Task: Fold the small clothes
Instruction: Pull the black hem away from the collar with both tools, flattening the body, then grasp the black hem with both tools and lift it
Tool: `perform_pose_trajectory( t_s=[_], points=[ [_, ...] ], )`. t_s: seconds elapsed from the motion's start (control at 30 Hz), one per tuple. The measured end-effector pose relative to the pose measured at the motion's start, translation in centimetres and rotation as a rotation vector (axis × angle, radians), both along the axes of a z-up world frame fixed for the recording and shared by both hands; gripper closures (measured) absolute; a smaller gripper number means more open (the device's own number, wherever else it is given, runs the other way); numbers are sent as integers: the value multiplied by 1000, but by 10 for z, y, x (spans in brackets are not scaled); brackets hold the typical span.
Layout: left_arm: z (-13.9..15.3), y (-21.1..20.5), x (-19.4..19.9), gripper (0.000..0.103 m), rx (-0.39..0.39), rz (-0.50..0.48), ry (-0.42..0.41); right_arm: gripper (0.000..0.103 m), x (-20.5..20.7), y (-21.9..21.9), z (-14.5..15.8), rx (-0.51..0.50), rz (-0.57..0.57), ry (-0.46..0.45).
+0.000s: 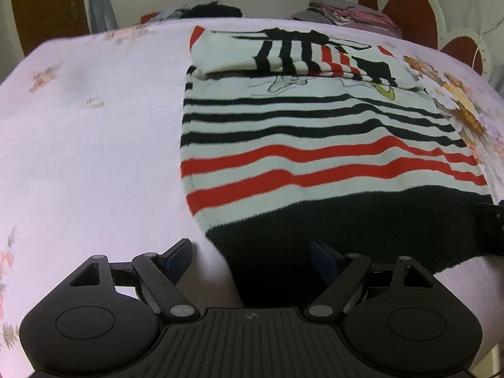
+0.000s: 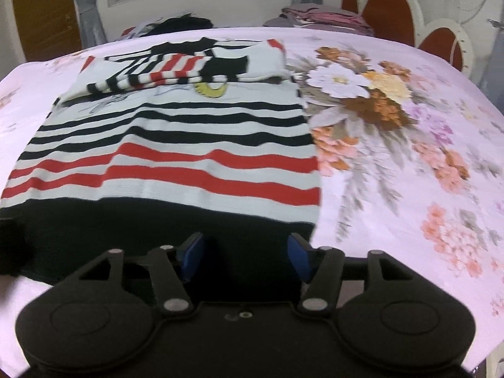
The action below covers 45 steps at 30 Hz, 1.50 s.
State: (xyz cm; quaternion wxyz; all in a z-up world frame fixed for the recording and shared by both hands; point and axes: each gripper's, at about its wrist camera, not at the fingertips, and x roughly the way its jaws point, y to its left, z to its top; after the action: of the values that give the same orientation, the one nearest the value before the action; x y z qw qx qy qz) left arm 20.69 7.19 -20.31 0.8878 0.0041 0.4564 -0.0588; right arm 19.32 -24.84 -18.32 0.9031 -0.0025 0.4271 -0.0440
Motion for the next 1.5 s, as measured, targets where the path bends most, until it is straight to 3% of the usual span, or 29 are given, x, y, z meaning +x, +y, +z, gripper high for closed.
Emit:
perform_pose_trajectory(
  t_s=[0.3, 0.53, 0.63, 0.8, 0.87, 0.93, 1.0, 1.03, 1.17, 1.5],
  points=[
    [-11, 24, -10, 23, -105, -6, 44, 40, -11, -25, -9, 53, -78, 28],
    [-10, 23, -7, 23, -186, -2, 89, 43, -5, -28, -16, 134, -68, 46],
    [-10, 19, -3, 55, -212, -17, 102, 45, -4, -30, -16, 159, -69, 52],
    [-11, 17, 2, 68, -241, -2, 109, 50, -1, -33, -16, 200, -69, 63],
    [-12, 18, 4, 92, -249, -7, 114, 62, 0, -32, -16, 191, -63, 64],
    [-13, 19, 7, 92, -268, -8, 127, 70, 1, -34, -15, 203, -59, 68],
    [-11, 17, 9, 92, -268, -18, 125, 88, 3, -36, -14, 230, -45, 79],
    [-10, 18, 10, 93, -275, -23, 124, 92, 3, -35, -13, 237, -31, 85],
    [6, 18, 16, 93, -286, -46, 80, 92, 8, -31, -4, 240, 17, 79],
    [58, 18, 74, 93, -332, -33, -77, 92, 58, -42, 55, 303, 81, -96]
  ],
)
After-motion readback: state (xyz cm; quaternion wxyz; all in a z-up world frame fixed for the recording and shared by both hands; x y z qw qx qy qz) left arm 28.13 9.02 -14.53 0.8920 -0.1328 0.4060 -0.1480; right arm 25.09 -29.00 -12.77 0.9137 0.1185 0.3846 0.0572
